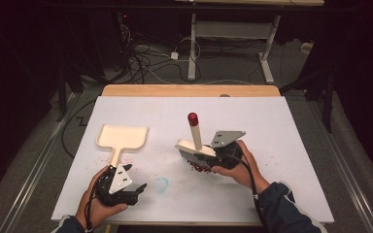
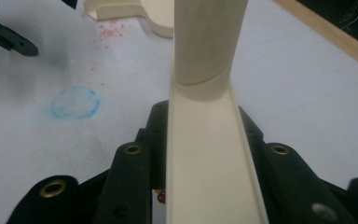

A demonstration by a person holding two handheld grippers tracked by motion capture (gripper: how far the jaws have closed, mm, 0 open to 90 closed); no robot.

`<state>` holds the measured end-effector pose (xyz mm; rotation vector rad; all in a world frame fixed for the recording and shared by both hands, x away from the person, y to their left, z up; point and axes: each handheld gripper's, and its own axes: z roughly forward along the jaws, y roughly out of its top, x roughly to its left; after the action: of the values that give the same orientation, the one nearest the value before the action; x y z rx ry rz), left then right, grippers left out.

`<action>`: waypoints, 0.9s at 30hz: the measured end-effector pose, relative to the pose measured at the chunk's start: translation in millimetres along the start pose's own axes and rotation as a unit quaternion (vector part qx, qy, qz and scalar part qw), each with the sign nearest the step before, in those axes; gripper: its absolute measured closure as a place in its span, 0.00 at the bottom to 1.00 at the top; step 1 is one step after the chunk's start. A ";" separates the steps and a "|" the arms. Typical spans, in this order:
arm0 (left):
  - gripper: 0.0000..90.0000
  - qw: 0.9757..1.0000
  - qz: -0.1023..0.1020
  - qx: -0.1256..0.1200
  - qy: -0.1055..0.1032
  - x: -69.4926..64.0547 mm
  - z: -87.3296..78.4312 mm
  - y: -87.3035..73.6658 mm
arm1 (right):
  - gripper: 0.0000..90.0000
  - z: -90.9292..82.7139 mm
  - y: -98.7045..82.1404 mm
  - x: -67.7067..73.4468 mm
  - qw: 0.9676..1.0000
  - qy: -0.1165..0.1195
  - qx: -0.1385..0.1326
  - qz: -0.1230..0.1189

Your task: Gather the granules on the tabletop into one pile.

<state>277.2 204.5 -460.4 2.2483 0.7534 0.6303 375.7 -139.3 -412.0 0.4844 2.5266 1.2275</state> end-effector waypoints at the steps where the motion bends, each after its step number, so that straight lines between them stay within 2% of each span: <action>1: 0.24 1.000 0.001 0.000 0.000 -0.1 -0.1 -0.1 | 0.75 -4.3 0.5 0.3 1.000 -0.001 -0.009 0.001; 5: 0.24 1.000 0.003 -0.001 -0.001 -0.3 -0.8 -0.2 | 0.75 -22.9 1.9 2.2 0.999 -0.004 -0.036 0.012; 11: 0.24 1.000 0.004 -0.005 0.002 -0.2 -2.8 -0.1 | 0.75 -46.7 -3.0 7.4 0.999 -0.010 -0.048 0.014; 17: 0.24 1.000 0.006 -0.007 0.002 -0.7 -3.1 0.7 | 0.75 -70.0 -17.6 11.7 0.999 -0.013 -0.044 0.022; 27: 0.24 1.000 0.010 -0.006 0.004 -1.4 -2.2 1.8 | 0.75 -102.2 -50.6 19.2 0.999 -0.022 -0.021 0.042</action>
<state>275.4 203.4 -457.9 2.2466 0.7291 0.6513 309.1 -232.0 -393.7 0.6057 2.4619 1.2822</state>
